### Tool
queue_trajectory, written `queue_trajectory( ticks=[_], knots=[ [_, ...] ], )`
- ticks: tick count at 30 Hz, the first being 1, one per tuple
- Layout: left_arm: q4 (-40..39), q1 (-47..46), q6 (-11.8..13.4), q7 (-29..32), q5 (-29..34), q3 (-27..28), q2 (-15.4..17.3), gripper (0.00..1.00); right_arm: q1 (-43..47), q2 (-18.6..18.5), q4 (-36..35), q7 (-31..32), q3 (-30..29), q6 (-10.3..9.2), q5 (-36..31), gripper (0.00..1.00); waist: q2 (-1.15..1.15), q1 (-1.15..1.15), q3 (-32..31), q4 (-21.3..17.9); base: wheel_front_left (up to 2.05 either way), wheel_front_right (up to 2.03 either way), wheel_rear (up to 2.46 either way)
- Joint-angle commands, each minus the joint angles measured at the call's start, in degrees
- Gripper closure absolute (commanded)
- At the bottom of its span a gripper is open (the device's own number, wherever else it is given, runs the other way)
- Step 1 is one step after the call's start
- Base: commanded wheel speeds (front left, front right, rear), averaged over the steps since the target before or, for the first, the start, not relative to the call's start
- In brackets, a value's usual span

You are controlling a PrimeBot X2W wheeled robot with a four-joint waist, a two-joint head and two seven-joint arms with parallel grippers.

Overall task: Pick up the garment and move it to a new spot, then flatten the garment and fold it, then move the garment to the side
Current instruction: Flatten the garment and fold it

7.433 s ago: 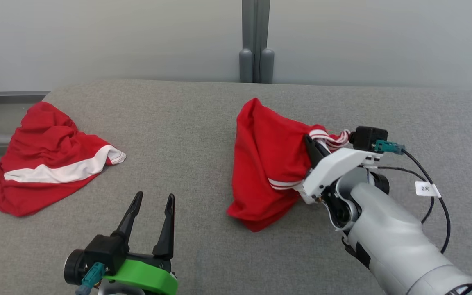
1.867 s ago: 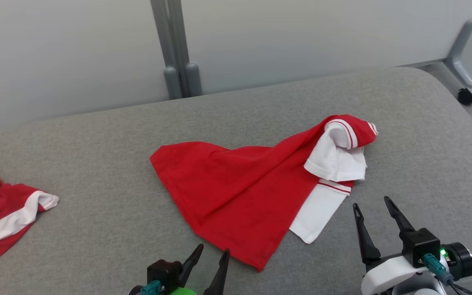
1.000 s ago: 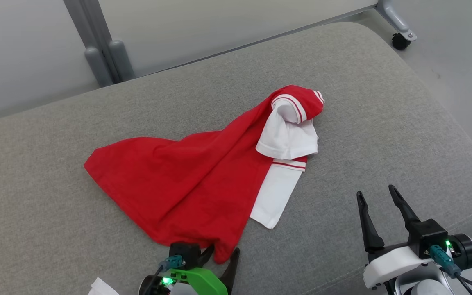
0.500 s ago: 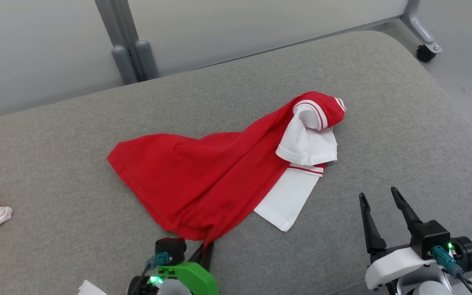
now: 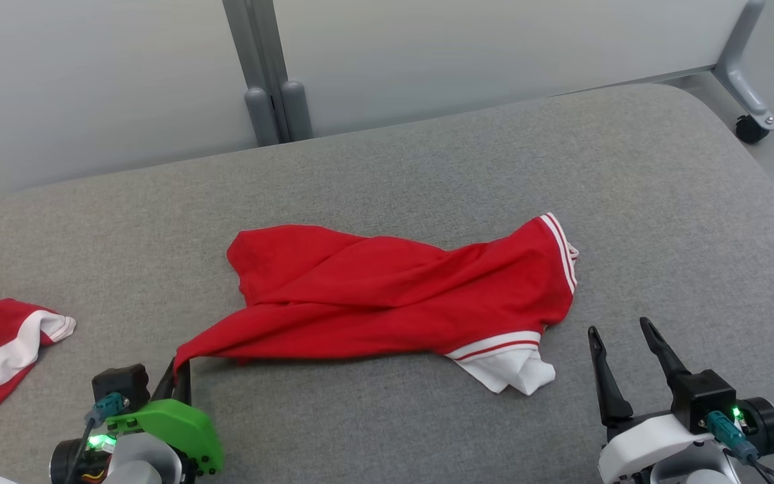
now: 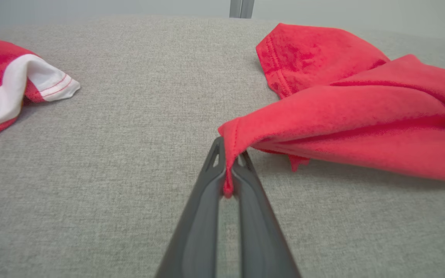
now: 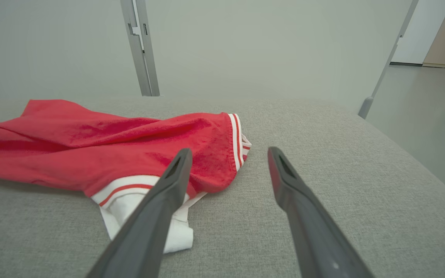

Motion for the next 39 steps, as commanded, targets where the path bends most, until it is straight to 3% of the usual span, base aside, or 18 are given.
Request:
queue_trajectory(
  ticks=[1,9,10,11,15,16,21,30,39],
  knots=[
    [-0.5,0.9,0.2,0.0,0.3,0.4,0.6,1.00,0.8,-0.1,0.1,-0.2,0.1,-0.06,0.4,0.00,0.00,0.00,-0.3,0.4,0.00,0.00,0.00],
    [-1.6,1.3,1.1,0.0,1.6,1.7,0.4,1.00,0.4,-0.1,0.3,-0.2,0.3,-0.06,0.2,0.00,0.00,0.00,-0.4,0.7,0.00,0.00,0.00],
    [-1.8,1.6,1.3,0.0,1.9,1.9,0.1,0.29,0.4,-0.1,0.3,-0.2,0.3,-0.06,0.1,0.00,0.00,0.00,-0.5,0.8,0.00,0.00,0.00],
    [-2.0,1.9,1.6,0.0,2.2,2.2,-0.2,0.00,0.4,-0.1,0.3,-0.2,0.2,-0.06,0.1,0.00,0.00,0.00,-0.5,0.8,0.00,0.00,0.00],
    [-3.9,3.8,2.5,0.0,3.3,4.4,-1.2,0.00,0.7,-0.1,0.3,-0.2,-0.1,-0.06,-0.1,0.00,0.00,0.00,-0.7,1.2,0.00,0.00,0.00],
    [-8.0,7.0,2.7,0.0,6.2,7.9,-2.0,0.00,1.1,-0.1,0.3,-0.2,-0.3,-0.06,-0.3,0.00,0.00,0.00,-1.0,2.0,0.00,0.00,0.00],
    [-16.2,11.7,1.9,0.0,11.0,14.5,-3.9,0.00,1.1,-0.1,0.8,-0.2,-0.3,-0.06,-0.1,0.00,0.00,0.00,-1.7,3.0,0.00,0.00,0.00],
    [-29.0,20.4,-4.3,0.0,21.3,24.4,-9.4,0.00,0.0,-0.1,4.2,1.4,-1.8,-0.06,2.8,0.00,0.00,0.00,-2.9,5.1,0.00,0.00,0.00],
    [-29.7,21.8,-8.2,0.0,26.1,28.6,-12.3,0.00,-10.2,-0.1,11.9,15.7,-5.4,-0.06,8.8,0.00,0.00,0.00,-2.1,5.4,0.00,0.00,0.00]
  ],
)
